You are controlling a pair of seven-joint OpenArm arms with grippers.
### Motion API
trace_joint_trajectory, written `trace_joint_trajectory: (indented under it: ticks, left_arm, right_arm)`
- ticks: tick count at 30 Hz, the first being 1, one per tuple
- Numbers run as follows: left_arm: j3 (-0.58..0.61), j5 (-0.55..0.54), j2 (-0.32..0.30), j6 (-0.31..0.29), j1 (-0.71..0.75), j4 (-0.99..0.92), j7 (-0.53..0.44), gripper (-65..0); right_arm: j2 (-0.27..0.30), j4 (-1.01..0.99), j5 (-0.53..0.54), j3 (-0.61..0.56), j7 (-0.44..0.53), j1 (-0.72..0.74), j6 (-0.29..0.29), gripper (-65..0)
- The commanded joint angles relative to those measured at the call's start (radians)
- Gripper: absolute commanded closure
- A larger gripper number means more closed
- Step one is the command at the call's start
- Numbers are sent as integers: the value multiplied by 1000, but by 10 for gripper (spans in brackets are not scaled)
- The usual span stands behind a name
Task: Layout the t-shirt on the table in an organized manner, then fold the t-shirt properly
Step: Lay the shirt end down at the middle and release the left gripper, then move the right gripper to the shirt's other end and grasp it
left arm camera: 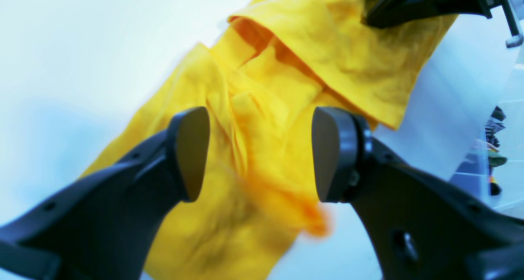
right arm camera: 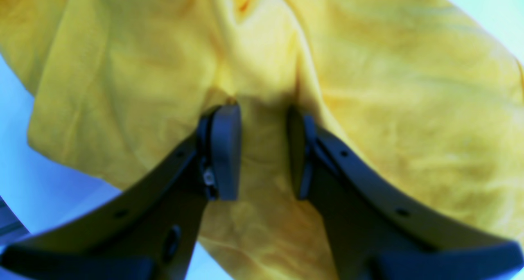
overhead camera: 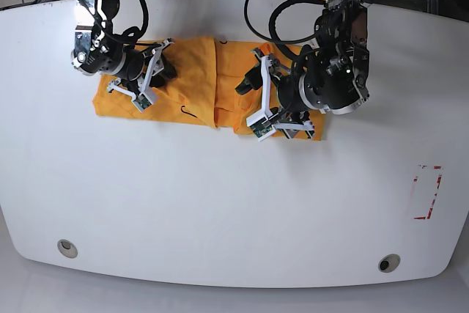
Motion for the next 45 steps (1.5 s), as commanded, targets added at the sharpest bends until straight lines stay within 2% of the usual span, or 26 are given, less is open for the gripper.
trace_joint_trajectory:
  ticks: [1, 5, 8, 12, 14, 18, 20, 25, 27, 33, 39, 41, 45]
  left_arm:
    - [-9, -78, 22, -1, -42, 28, -2, -381]
    - [-89, -135, 21, -1, -57, 26, -2, -379]
    - [-161, -136, 12, -1, -60, 20, -2, -379]
    - [-224, -135, -45, -1, -74, 17, -2, -379]
    - [-246, -127, -80, -1, -63, 9, -35, -378]
    - [-250, -78, -129, -1, -43, -4, -64, -364]
    - [-247, -52, -146, -1, -30, -6, -84, -314]
    - [-249, 19, -175, -1, 18, -46, -165, -64]
    - [-253, 33, -179, -1, 20, -66, -176, -1]
    - [-255, 93, -179, -1, 41, -141, -188, 0]
    - [-249, 149, -179, -1, 72, -218, -274, 0]
    - [-249, 171, -179, -1, 73, -251, -290, 0]
    - [-252, 198, -179, -1, 76, -302, -314, 0]
  right_arm:
    - [8, 7, -21, 1, -27, 0, -5, -195]
    - [7, 7, -21, 1, -27, -2, -5, -195]
    - [5, 7, -21, 1, -27, 0, -5, -195]
    - [5, 7, -21, 1, -27, 0, -5, -195]
    - [5, 9, -21, 1, -27, 0, -5, -195]
    - [5, 13, -21, 1, -27, 3, -5, -195]
    - [5, 29, -22, 1, -27, 3, -5, -195]
    - [4, 96, -28, 1, -27, 3, -5, -195]
    - [4, 122, -28, 1, -27, 3, -5, -195]
    - [4, 213, -22, 4, -35, 17, -5, -197]
    - [4, 325, -21, 7, -86, 29, -5, -203]
    - [4, 345, -21, 7, -106, 44, -5, -235]
    - [-1, 346, -21, 76, -158, 67, -5, -360]
